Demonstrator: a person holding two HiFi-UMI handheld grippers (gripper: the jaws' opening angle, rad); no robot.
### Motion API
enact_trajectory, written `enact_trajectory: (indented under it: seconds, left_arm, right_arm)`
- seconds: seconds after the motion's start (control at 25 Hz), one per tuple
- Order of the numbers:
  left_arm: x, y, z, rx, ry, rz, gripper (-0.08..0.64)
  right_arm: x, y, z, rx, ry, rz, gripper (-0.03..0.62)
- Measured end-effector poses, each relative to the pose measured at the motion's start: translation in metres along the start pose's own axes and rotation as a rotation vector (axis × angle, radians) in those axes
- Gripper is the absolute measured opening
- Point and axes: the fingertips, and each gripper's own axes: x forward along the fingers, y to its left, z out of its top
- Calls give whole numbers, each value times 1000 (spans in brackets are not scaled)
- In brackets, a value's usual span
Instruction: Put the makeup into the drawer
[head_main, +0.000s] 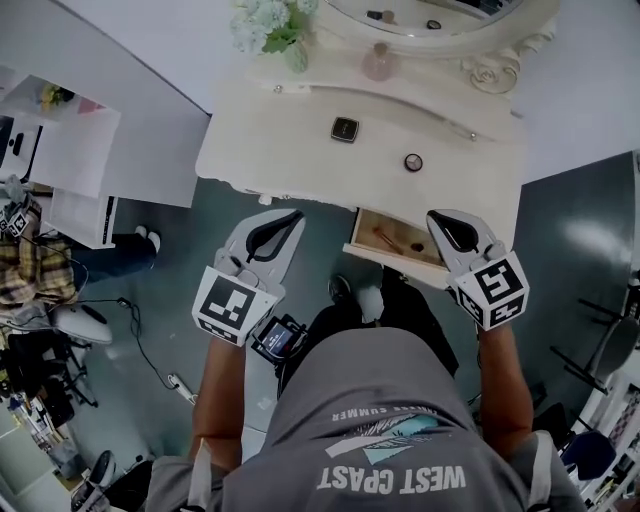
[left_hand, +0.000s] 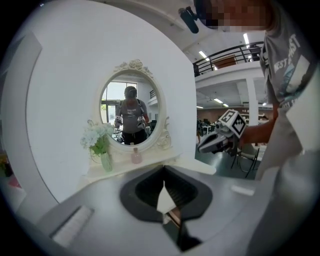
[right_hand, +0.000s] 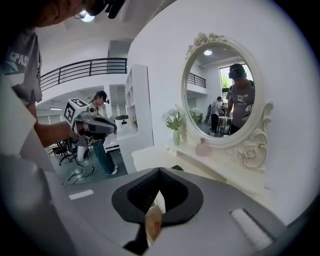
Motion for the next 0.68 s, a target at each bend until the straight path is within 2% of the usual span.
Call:
enact_trajectory:
  seconds: [0.32, 0.68]
  left_arm:
    - [-25, 18, 19, -11, -58, 64, 3]
    - [-72, -5, 10, -15, -88, 119, 3]
  right_arm:
    - [-22, 7, 65, -72, -87, -18, -2]
    - [-62, 40, 75, -114, -133, -31, -2]
